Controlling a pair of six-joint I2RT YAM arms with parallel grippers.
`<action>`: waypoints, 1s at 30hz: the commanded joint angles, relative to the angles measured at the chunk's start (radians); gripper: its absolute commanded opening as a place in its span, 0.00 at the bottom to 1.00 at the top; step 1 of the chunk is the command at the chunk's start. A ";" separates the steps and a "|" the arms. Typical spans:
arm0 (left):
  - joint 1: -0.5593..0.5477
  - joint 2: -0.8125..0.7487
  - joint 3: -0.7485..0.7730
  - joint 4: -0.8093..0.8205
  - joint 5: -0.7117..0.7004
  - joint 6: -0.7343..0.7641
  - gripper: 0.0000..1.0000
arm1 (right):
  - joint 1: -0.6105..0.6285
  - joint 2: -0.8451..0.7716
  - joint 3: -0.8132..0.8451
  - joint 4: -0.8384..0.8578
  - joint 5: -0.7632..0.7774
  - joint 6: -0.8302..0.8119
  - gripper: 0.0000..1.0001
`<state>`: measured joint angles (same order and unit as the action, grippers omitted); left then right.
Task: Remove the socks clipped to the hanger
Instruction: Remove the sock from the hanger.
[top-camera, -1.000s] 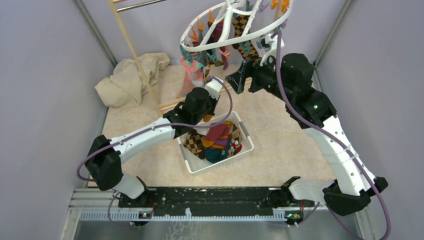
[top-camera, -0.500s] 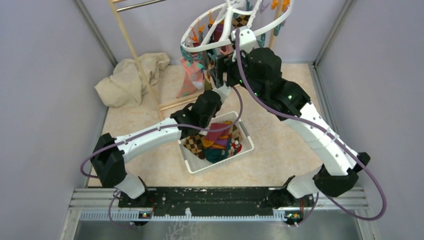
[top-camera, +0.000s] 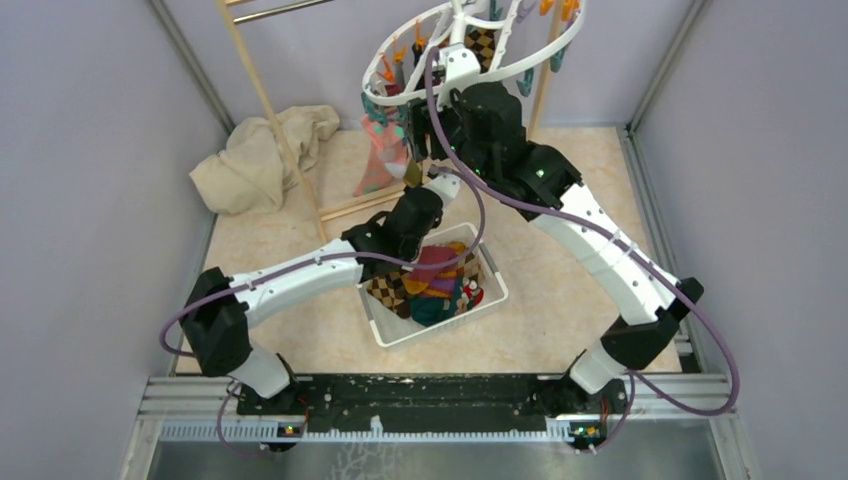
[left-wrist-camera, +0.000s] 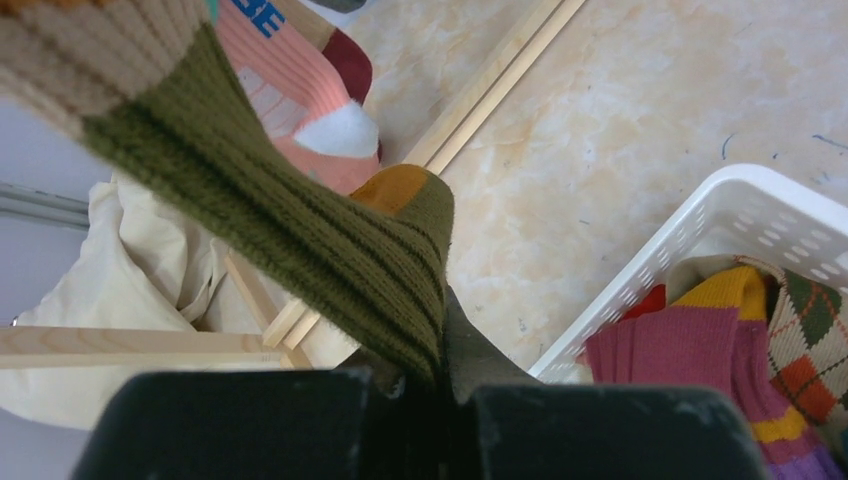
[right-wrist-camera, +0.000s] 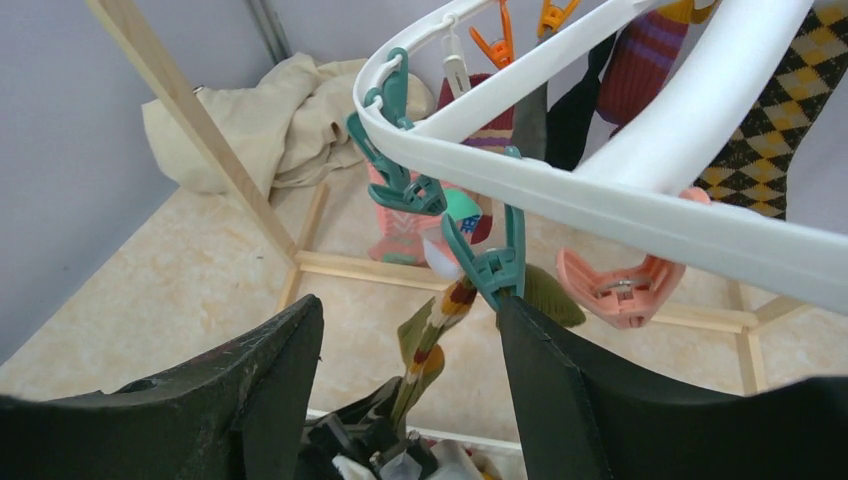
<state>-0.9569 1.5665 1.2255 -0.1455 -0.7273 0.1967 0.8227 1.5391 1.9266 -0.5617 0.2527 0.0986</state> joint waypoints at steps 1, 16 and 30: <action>-0.008 -0.069 -0.029 -0.014 -0.037 0.005 0.00 | 0.010 0.037 0.092 0.051 0.035 -0.031 0.65; -0.009 -0.168 -0.085 -0.048 -0.084 -0.023 0.00 | -0.021 0.052 0.117 0.039 0.046 -0.034 0.65; -0.010 -0.242 -0.122 -0.066 -0.092 -0.043 0.00 | -0.073 0.017 0.072 0.065 0.008 -0.026 0.61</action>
<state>-0.9600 1.3788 1.1114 -0.2092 -0.8112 0.1719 0.7677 1.6032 1.9961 -0.5648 0.2787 0.0708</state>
